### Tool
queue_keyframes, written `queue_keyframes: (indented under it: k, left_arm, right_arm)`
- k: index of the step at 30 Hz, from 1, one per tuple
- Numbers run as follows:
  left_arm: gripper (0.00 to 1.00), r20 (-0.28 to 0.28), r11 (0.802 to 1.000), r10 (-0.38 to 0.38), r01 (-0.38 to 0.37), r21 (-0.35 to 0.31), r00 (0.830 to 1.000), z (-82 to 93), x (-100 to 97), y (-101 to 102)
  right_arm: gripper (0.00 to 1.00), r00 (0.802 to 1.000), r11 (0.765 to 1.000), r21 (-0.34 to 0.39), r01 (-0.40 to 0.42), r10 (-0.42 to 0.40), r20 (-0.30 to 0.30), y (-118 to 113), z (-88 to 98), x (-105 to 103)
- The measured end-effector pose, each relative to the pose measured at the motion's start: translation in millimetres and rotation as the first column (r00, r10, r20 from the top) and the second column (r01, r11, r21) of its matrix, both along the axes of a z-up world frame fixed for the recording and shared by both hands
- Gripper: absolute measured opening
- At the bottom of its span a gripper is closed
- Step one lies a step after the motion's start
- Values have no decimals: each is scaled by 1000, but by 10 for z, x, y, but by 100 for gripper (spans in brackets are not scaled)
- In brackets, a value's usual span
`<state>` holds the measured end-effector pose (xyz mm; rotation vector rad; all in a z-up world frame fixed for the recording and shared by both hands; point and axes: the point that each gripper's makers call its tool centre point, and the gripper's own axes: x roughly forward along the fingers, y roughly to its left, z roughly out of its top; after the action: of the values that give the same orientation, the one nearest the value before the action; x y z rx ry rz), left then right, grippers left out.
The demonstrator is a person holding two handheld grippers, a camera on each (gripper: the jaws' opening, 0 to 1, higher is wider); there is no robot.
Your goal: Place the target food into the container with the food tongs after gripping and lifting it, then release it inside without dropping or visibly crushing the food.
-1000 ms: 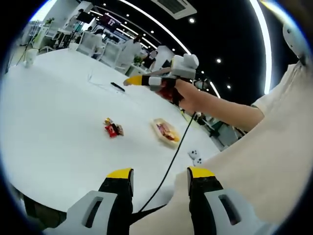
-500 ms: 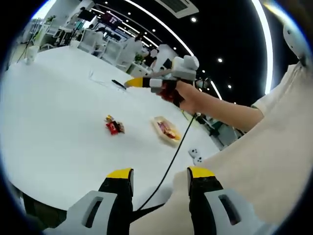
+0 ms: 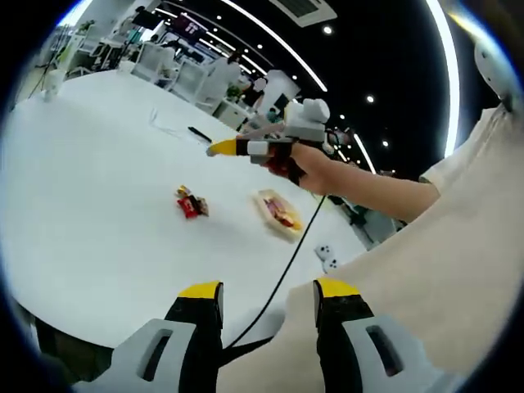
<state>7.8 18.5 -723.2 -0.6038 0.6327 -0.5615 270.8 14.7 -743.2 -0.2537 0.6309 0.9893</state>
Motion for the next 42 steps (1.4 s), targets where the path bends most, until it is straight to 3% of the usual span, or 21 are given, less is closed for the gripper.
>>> queue_keyframes:
  k: [13,22,42]
  left_arm:
    - [44,-12,1000,-3,3,-2,1000,-20,-12,-7]
    - [44,-20,1000,3,-3,-3,1000,-26,-15,24]
    - [44,-33,1000,1,-1,-5,999,-43,-4,75]
  right_arm:
    - [28,999,999,-33,1,-3,-44,-46,-199,-58]
    - [28,997,998,-67,-4,-1,-81,-88,-455,-123]
    - [28,991,993,-117,-11,-5,-137,-158,-733,-277]
